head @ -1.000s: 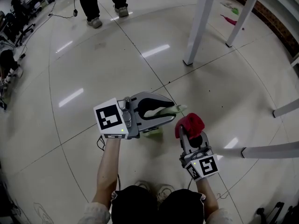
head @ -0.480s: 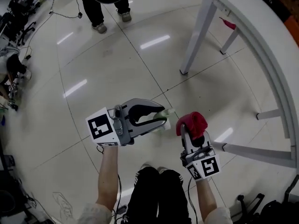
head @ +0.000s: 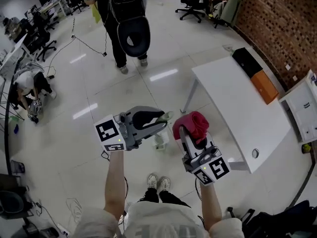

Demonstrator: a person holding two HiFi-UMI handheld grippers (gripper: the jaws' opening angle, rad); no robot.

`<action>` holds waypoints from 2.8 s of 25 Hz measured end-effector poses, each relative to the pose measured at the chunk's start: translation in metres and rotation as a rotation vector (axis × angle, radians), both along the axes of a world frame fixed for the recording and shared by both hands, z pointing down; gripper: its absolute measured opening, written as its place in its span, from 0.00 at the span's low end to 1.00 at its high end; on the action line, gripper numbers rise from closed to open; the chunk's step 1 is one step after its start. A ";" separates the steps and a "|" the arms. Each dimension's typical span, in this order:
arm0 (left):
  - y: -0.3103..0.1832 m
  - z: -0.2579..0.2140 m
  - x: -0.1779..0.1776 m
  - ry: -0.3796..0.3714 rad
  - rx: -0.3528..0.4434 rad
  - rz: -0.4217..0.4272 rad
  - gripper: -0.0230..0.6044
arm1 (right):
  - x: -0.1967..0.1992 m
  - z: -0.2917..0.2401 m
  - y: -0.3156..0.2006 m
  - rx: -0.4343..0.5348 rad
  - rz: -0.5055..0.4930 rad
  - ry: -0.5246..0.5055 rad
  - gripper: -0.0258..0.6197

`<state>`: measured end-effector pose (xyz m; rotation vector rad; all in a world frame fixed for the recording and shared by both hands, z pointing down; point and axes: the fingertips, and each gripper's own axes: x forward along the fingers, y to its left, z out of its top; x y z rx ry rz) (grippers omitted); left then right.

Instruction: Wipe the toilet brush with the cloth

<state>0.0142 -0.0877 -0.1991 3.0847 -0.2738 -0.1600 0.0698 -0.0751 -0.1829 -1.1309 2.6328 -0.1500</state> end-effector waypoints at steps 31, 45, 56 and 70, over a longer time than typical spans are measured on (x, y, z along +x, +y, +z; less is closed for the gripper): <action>0.066 -0.115 -0.026 0.254 0.043 0.044 0.21 | -0.090 0.073 0.052 -0.133 -0.330 0.035 0.09; 0.032 -0.104 -0.035 0.101 0.077 -0.187 0.21 | -0.108 0.114 0.072 -0.095 -0.209 0.379 0.09; 0.026 -0.094 -0.011 0.080 0.068 -0.207 0.21 | -0.126 0.098 0.046 -0.046 -0.102 0.494 0.09; 0.022 -0.054 -0.017 0.026 0.023 -0.243 0.21 | -0.115 0.012 0.040 -0.030 -0.043 0.148 0.09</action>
